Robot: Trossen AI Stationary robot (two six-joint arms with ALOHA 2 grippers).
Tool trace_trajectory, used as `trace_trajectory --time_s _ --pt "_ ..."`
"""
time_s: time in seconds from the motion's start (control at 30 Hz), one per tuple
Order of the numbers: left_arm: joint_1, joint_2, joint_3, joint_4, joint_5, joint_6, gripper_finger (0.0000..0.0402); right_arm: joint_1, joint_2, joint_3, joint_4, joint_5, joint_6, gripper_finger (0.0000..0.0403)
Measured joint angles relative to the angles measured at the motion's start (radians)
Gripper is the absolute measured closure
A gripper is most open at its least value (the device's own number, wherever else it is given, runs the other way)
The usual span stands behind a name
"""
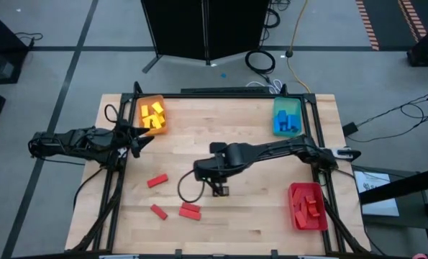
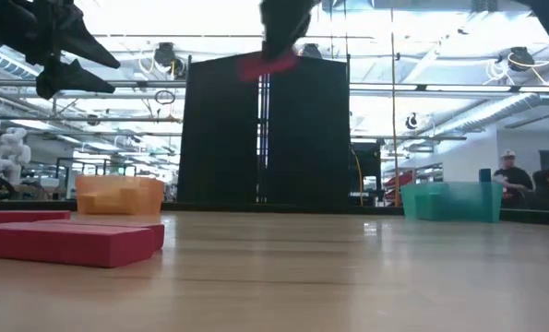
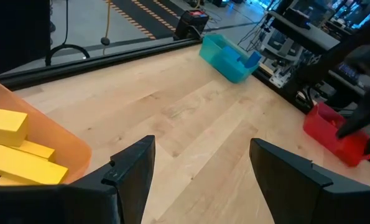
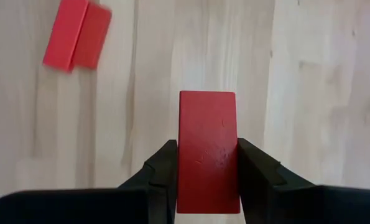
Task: Sort blocks
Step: Put the red block into the red bin
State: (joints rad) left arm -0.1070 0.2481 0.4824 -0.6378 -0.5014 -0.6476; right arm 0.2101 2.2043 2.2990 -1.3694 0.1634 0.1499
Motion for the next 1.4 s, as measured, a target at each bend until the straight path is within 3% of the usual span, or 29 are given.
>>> trace_trajectory --time_s 0.37,1.0,1.23,1.4 --pt "0.000 0.000 0.000 0.000 0.000 0.000 0.0143 0.089 -0.171 0.000 -0.206 0.023 0.137 0.0313" --pt "0.000 0.000 0.000 -0.001 0.000 -0.001 0.0143 0.269 -0.466 0.000 -0.202 0.048 0.508 0.0313" --pt "0.000 0.000 0.000 0.000 0.000 -0.002 0.0143 0.421 -0.479 -0.043 -0.201 0.044 0.831 0.0313" --pt "0.000 0.000 0.000 0.000 0.000 -0.001 0.0143 0.549 -0.483 -0.158 -0.201 0.043 1.181 0.0313"
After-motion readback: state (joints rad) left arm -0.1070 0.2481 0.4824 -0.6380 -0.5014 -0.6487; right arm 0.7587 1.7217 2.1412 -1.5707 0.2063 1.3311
